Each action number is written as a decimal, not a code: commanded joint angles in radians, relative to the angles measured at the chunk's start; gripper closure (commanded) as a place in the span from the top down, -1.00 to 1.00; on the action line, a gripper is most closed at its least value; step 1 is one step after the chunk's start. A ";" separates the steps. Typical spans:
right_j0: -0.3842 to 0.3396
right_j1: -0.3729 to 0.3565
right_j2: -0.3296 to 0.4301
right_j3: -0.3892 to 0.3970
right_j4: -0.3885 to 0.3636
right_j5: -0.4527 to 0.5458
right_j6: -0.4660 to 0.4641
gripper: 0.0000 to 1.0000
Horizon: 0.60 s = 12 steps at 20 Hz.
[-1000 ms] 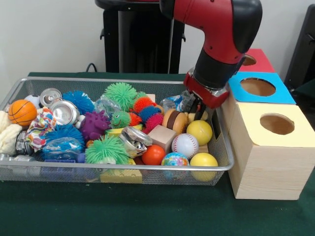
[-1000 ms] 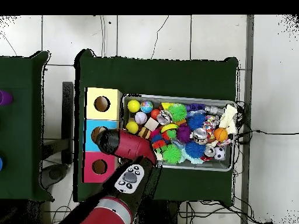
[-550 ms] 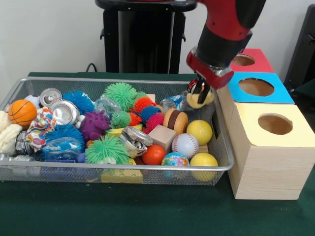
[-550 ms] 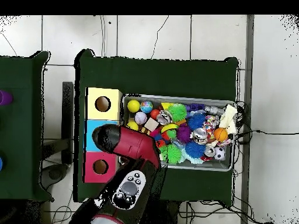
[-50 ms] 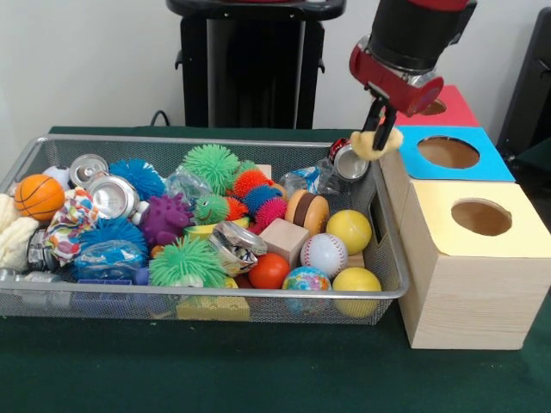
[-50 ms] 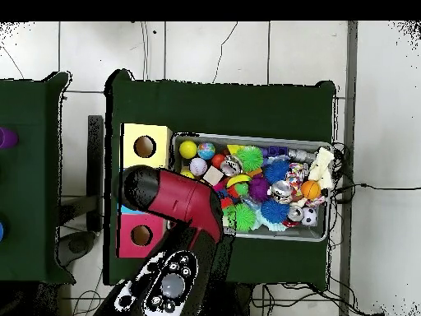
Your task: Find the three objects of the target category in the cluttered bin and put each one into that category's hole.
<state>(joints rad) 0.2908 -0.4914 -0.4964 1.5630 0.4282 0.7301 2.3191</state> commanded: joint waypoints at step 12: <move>0.069 -0.099 0.012 0.041 -0.008 0.135 0.223 -1.00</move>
<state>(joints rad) 0.3331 -0.5529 -0.5239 1.5598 0.4243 0.7459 2.3191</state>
